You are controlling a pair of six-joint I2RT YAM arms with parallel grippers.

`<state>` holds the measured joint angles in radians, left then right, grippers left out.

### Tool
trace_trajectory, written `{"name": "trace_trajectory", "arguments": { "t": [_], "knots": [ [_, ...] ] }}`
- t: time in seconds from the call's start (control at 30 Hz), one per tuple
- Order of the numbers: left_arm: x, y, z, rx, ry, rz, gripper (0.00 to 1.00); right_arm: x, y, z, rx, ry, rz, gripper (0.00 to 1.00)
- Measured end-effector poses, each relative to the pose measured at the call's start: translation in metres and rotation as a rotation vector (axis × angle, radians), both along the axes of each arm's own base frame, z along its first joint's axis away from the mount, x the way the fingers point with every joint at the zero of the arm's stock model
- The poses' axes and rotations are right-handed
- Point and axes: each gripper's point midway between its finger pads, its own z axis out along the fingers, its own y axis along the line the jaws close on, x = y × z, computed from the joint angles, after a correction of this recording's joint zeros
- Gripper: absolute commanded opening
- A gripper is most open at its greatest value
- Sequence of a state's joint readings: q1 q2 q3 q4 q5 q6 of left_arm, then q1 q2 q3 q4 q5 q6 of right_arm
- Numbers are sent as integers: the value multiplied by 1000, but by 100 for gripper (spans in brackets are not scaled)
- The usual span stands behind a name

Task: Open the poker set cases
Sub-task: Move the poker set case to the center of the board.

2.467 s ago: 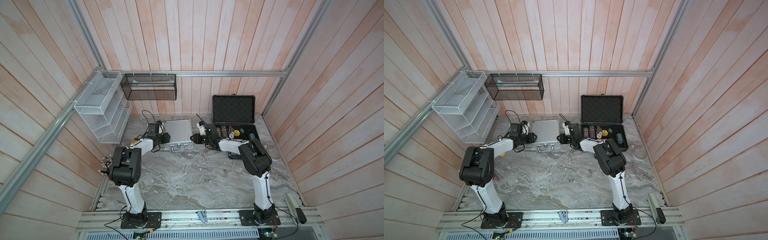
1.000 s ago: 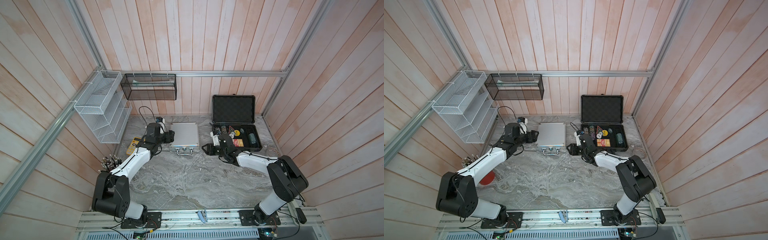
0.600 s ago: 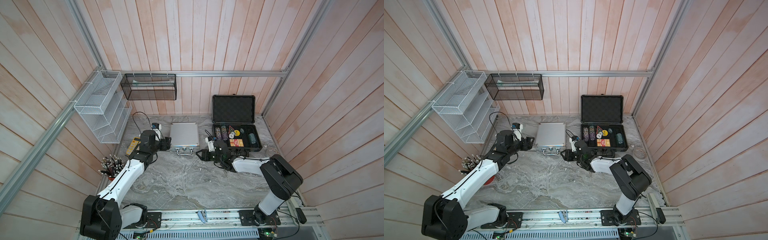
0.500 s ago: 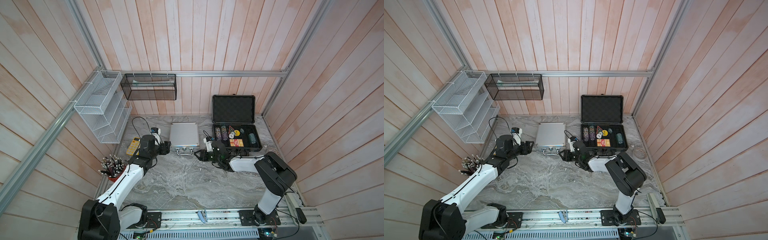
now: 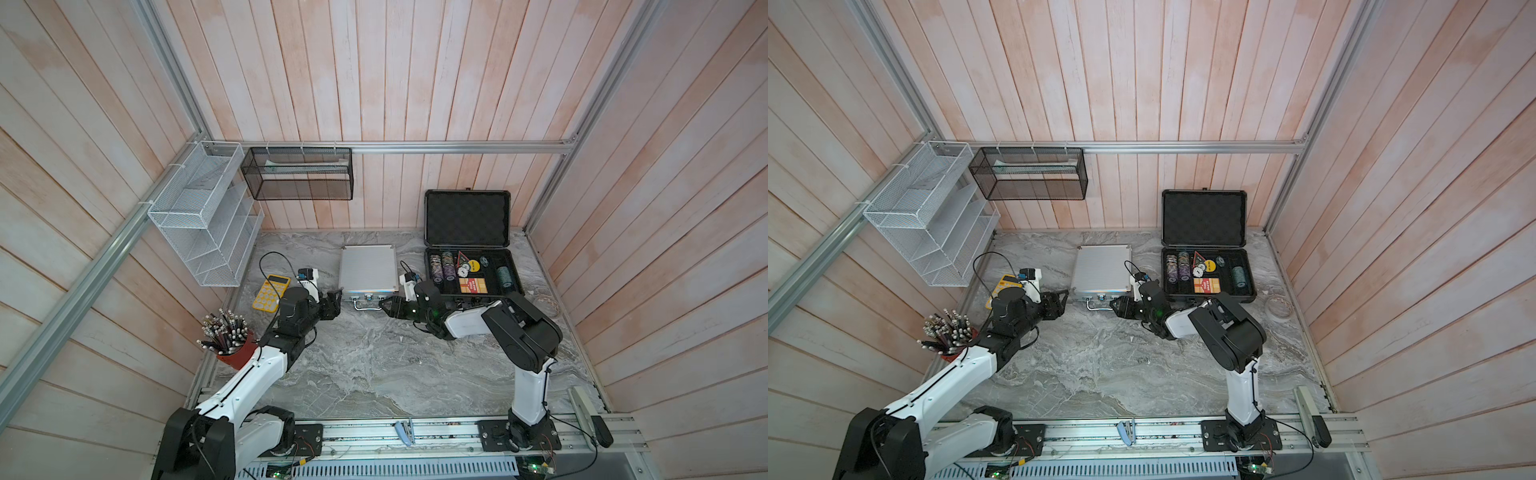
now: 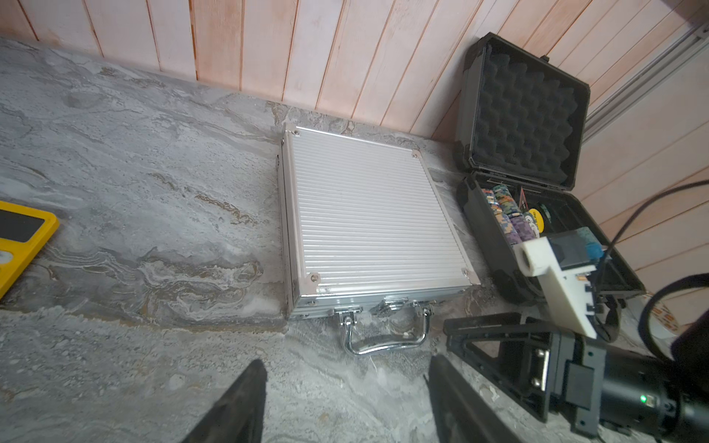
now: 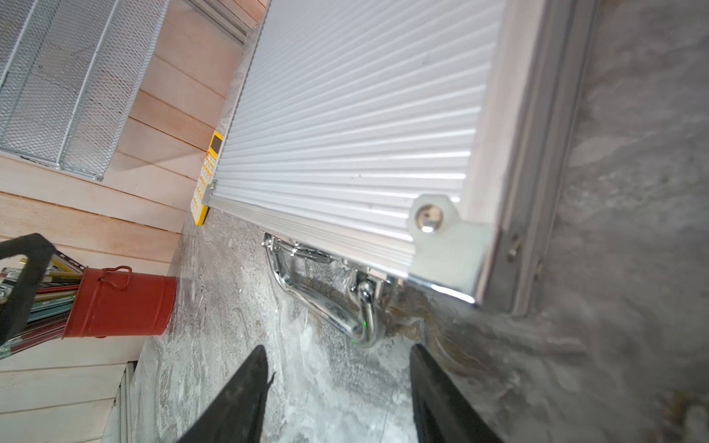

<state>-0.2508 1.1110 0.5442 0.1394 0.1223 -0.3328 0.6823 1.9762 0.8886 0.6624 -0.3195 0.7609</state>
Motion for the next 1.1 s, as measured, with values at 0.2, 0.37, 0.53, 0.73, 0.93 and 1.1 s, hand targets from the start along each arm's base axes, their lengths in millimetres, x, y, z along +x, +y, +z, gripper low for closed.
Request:
{"name": "trace_trajectory", "arguments": {
  "t": [0.2, 0.37, 0.53, 0.73, 0.93, 1.1],
  "knots": [
    [4, -1, -1, -2, -7, 0, 69, 1, 8, -1, 13, 10, 2, 60],
    [5, -1, 0, 8, -19, -3, 69, 8, 16, 2, 48, 1, 1, 58],
    [8, -1, -4, 34, -14, -9, 69, 7, 18, -9, 62, 36, 0, 56],
    [11, -3, -12, 39, -3, -16, 68, 8, 20, -6, 89, 51, -14, 50],
    [15, -4, -16, 60, 10, -28, 68, 10, 21, -9, 119, 76, -33, 37],
    [22, -6, -6, 65, -16, -34, 68, 11, 20, -15, 123, 100, -49, 30]
  ]
}}
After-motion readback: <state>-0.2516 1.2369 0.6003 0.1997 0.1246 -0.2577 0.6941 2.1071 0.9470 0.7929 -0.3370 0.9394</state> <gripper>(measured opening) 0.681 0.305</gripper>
